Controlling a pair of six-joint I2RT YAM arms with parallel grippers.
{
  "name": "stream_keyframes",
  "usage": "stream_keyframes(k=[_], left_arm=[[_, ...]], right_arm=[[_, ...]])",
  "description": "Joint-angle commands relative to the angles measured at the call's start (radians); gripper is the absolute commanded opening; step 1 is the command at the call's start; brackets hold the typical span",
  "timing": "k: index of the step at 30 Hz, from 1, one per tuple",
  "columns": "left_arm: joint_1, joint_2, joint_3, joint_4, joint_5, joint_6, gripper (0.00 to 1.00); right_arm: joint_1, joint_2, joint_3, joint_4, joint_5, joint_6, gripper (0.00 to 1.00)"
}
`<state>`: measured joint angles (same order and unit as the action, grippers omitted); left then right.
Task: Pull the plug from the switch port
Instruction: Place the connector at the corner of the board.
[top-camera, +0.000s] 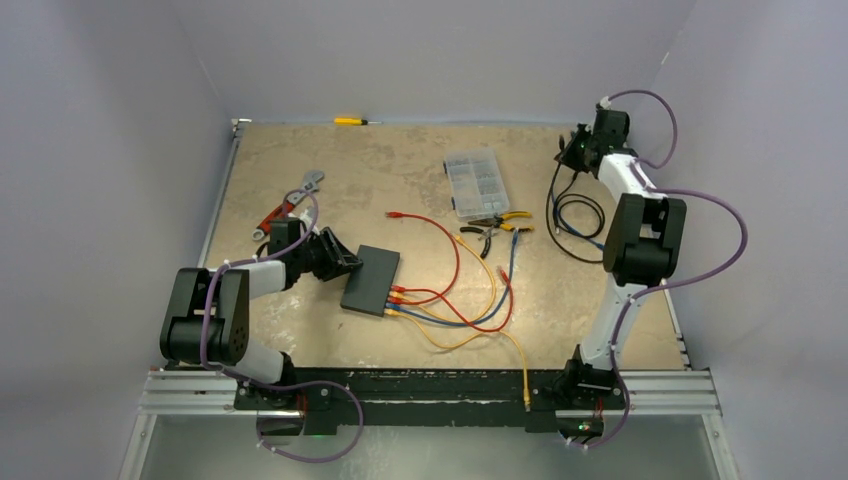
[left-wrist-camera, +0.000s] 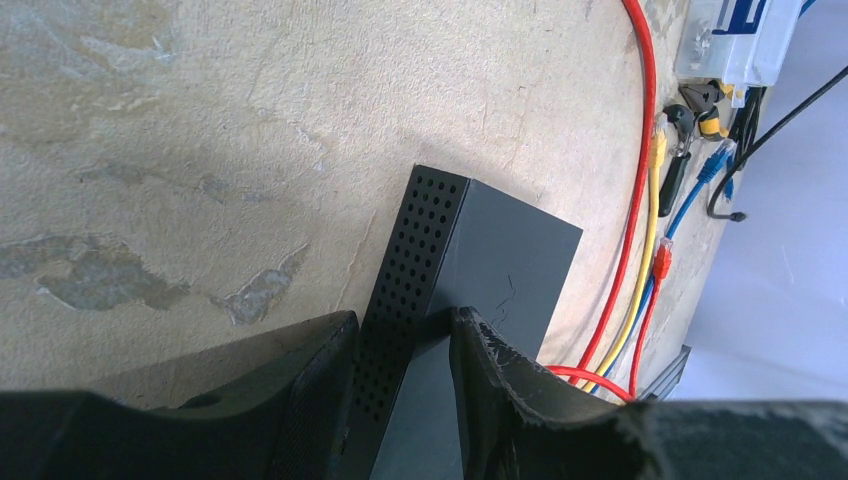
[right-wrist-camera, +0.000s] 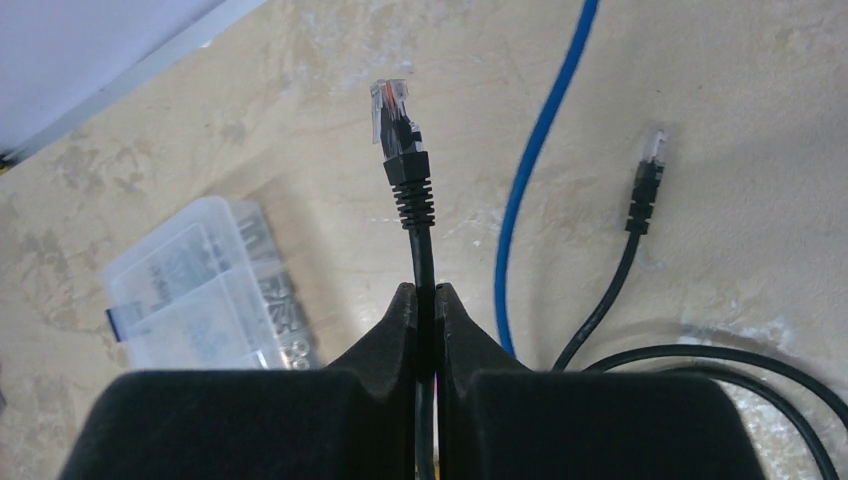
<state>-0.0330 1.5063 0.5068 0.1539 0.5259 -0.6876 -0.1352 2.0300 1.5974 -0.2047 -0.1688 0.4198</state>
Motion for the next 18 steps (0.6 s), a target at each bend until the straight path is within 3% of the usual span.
stream_keyframes(k=[1, 8, 11, 18], left_arm=[[0.001, 0.06, -0.042, -0.126, -0.123, 0.072, 0.41], [0.0, 0.062, -0.041, -0.125, -0.12, 0.071, 0.41], [0.001, 0.057, -0.042, -0.126, -0.121, 0.072, 0.41], [0.001, 0.048, -0.049, -0.126, -0.119, 0.068, 0.41]], right_arm=[[-0.039, 0.022, 0.066, 0.002, -0.02, 0.022, 0.06], [-0.072, 0.046, 0.071, 0.039, -0.106, 0.043, 0.16], [-0.072, 0.041, 0.065, 0.045, -0.107, 0.043, 0.24], [-0.072, -0.004, 0.033, 0.067, -0.115, 0.042, 0.59]])
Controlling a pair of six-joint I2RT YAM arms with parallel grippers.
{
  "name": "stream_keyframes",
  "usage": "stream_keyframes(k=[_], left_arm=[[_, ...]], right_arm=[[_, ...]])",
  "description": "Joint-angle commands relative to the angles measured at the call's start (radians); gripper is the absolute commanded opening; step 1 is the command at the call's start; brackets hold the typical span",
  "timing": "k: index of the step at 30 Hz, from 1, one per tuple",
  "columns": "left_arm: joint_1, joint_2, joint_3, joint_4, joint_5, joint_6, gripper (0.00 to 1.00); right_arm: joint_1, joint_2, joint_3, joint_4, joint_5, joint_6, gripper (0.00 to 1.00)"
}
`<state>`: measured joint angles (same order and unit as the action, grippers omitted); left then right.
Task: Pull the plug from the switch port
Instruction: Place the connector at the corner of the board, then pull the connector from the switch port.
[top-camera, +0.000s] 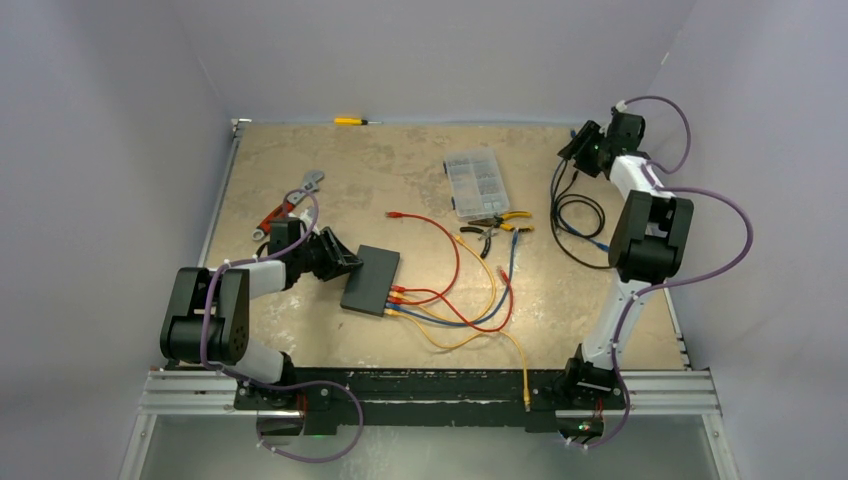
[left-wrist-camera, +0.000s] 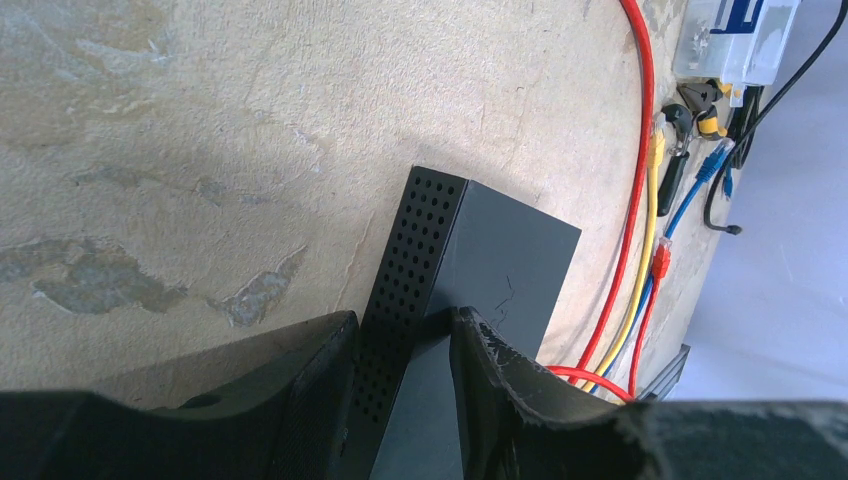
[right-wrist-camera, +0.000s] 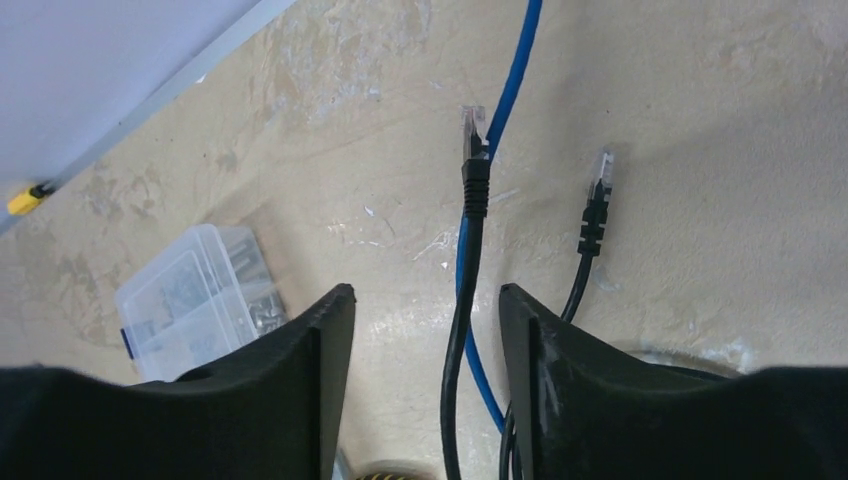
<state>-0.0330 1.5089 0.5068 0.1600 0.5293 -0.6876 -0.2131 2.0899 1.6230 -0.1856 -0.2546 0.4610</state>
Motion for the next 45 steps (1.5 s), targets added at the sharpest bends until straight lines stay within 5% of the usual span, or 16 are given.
stream_keyframes(k=[1, 10, 28, 34, 45], left_arm=[[0.001, 0.044, -0.047, -0.133, -0.123, 0.07, 0.41], [0.0, 0.019, -0.04, -0.148, -0.119, 0.064, 0.41], [-0.002, -0.125, -0.058, -0.113, -0.046, 0.044, 0.57], [-0.005, -0.147, -0.061, -0.098, -0.027, 0.035, 0.6], [-0.045, -0.09, -0.047, -0.095, -0.023, 0.039, 0.53]], right_arm=[[0.006, -0.068, 0.005, 0.052, -0.042, 0.001, 0.64], [0.04, -0.133, -0.039, 0.083, -0.125, -0.021, 0.75], [0.4, -0.35, -0.292, 0.095, -0.184, -0.131, 0.89], [0.552, -0.373, -0.423, 0.157, -0.258, -0.109, 0.88], [0.812, -0.231, -0.539, 0.34, -0.373, 0.03, 0.68]])
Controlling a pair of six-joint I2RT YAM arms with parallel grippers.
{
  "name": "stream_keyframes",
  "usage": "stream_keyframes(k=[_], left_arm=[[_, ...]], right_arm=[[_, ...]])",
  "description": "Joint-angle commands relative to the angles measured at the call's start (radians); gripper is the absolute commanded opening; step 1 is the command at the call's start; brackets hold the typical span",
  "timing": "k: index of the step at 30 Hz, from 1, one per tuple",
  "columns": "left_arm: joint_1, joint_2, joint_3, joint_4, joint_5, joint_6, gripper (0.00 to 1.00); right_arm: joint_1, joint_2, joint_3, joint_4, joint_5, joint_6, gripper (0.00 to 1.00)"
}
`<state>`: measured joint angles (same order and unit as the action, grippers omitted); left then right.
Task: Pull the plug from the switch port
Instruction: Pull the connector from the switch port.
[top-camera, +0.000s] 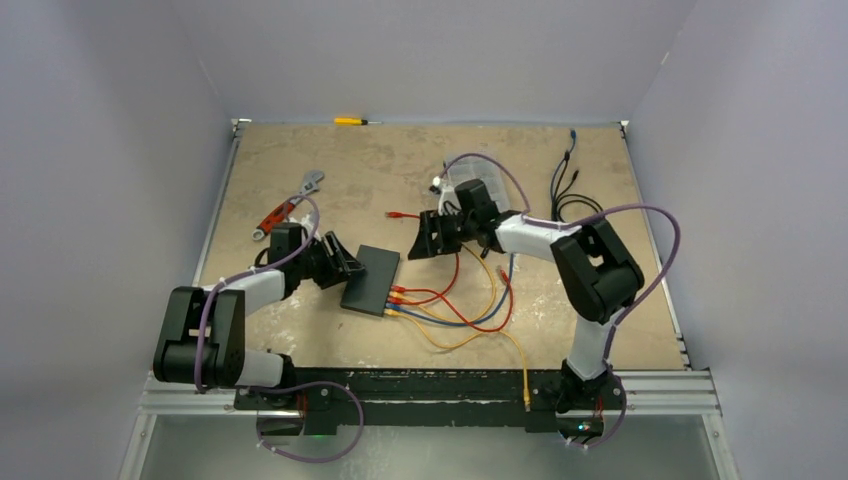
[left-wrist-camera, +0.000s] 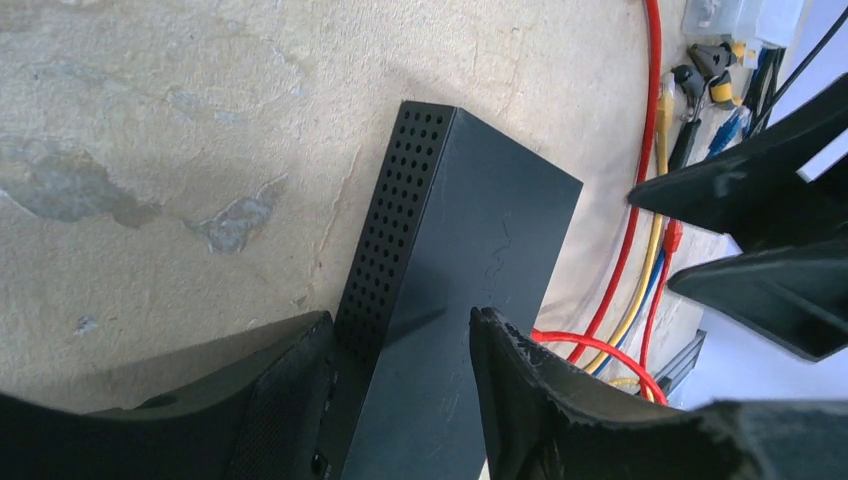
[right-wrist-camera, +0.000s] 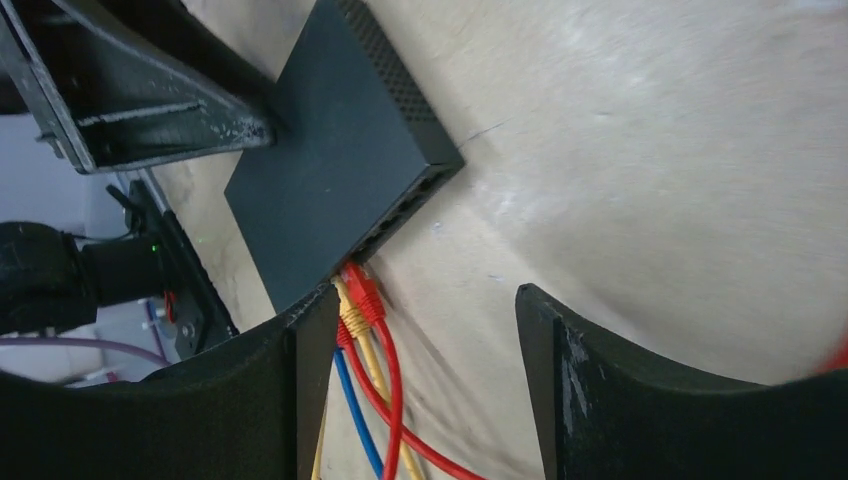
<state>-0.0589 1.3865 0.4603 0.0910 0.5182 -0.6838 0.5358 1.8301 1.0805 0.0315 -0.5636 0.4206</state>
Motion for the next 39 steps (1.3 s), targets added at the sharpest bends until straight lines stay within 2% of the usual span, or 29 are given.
stream_keyframes(k=[1, 7, 15, 23, 28, 31, 35, 39], left_arm=[[-0.022, 0.036, 0.002, -0.025, -0.013, 0.036, 0.52], [-0.03, 0.072, 0.033, -0.024, -0.012, 0.037, 0.42], [-0.03, 0.131, 0.105, -0.015, -0.023, 0.027, 0.41], [-0.032, 0.247, 0.221, -0.012, -0.04, 0.055, 0.42], [-0.032, 0.313, 0.269, 0.014, -0.007, 0.061, 0.44], [-0.032, 0.29, 0.278, -0.028, -0.032, 0.081, 0.47], [-0.032, 0.208, 0.272, -0.162, -0.121, 0.112, 0.52], [-0.032, 0.152, 0.236, -0.239, -0.163, 0.116, 0.52]], right_arm=[[0.08, 0.045, 0.013, 0.136, -0.068, 0.082, 0.67], [0.12, 0.163, 0.088, 0.177, -0.107, 0.12, 0.62], [0.119, 0.254, 0.2, 0.208, -0.138, 0.16, 0.57], [0.118, 0.301, 0.283, 0.161, -0.12, 0.148, 0.65], [0.114, 0.281, 0.284, 0.085, -0.046, 0.092, 0.73], [0.107, 0.242, 0.259, 0.045, 0.002, 0.053, 0.76], [0.105, 0.196, 0.219, -0.039, 0.071, -0.025, 0.77], [0.105, 0.154, 0.141, -0.069, 0.078, -0.065, 0.72]])
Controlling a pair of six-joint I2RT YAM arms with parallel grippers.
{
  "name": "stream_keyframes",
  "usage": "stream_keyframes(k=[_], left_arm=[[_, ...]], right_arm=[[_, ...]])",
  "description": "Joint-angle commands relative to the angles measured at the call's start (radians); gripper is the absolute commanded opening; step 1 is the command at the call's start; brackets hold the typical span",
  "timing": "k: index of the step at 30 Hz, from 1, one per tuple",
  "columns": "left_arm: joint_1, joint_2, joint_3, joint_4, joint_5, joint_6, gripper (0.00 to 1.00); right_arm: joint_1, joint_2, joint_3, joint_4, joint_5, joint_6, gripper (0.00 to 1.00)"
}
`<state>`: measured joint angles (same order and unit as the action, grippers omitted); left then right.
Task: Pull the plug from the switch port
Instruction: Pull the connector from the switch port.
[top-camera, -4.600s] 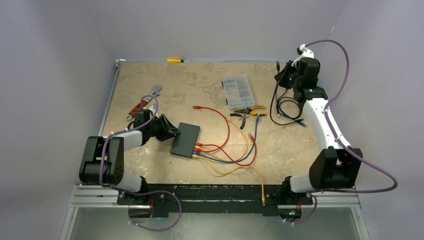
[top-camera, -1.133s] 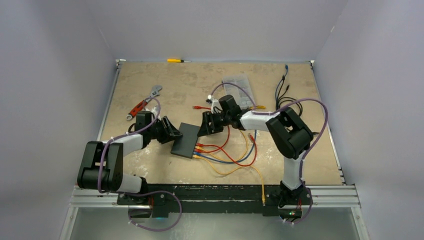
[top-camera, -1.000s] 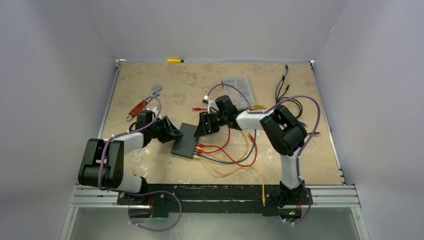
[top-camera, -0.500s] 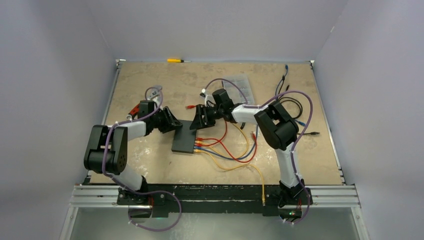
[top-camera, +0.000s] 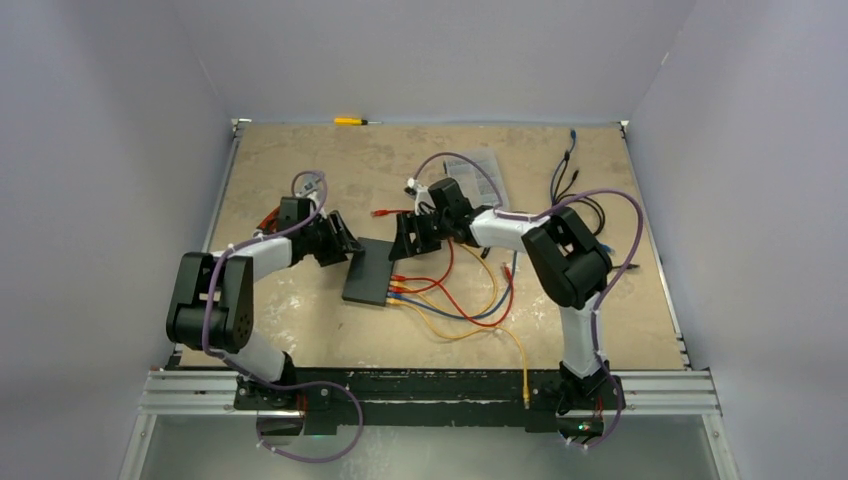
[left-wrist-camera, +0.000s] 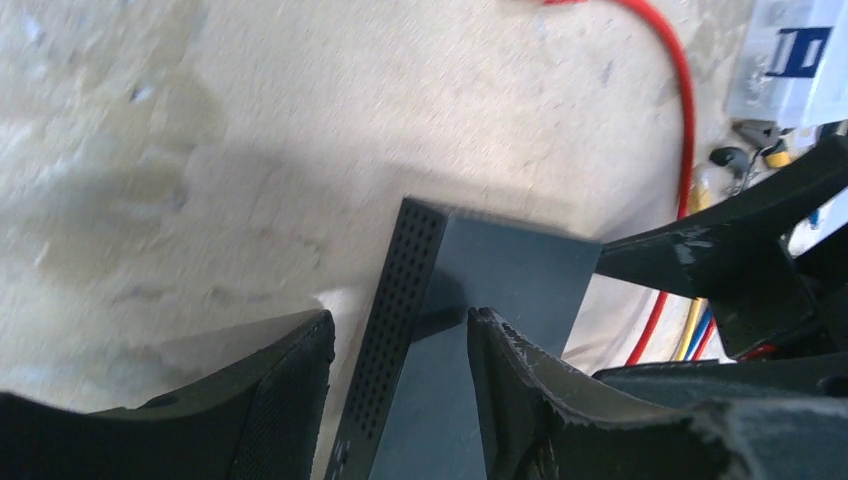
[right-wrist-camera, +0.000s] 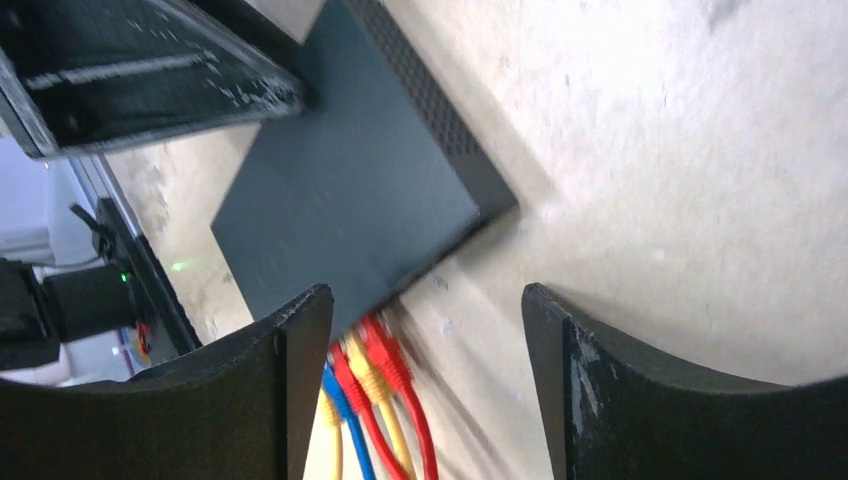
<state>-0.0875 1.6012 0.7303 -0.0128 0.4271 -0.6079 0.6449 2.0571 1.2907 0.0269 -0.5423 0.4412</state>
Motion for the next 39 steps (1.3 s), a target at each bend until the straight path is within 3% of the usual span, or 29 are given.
stream_keyframes(k=[1, 7, 16, 25, 29, 39], left_arm=[[-0.004, -0.071, -0.053, -0.137, -0.07, 0.037, 0.52], [-0.01, -0.077, -0.157, -0.022, 0.036, -0.009, 0.49], [-0.045, 0.013, -0.075, 0.048, 0.059, -0.041, 0.43], [-0.047, 0.003, -0.039, -0.041, 0.006, -0.02, 0.46], [-0.047, -0.06, -0.062, -0.094, -0.054, -0.004, 0.5], [-0.046, -0.173, -0.146, -0.141, -0.06, 0.01, 0.53]], right_arm=[[-0.005, -0.081, -0.087, -0.056, 0.056, -0.087, 0.7], [0.009, -0.11, -0.185, 0.025, -0.057, -0.053, 0.58], [0.057, -0.031, -0.164, 0.137, -0.15, 0.029, 0.46], [0.057, 0.026, -0.064, 0.086, -0.113, 0.016, 0.49], [0.054, -0.013, -0.085, 0.059, -0.079, 0.007, 0.55], [0.004, -0.081, -0.219, 0.068, -0.141, -0.016, 0.51]])
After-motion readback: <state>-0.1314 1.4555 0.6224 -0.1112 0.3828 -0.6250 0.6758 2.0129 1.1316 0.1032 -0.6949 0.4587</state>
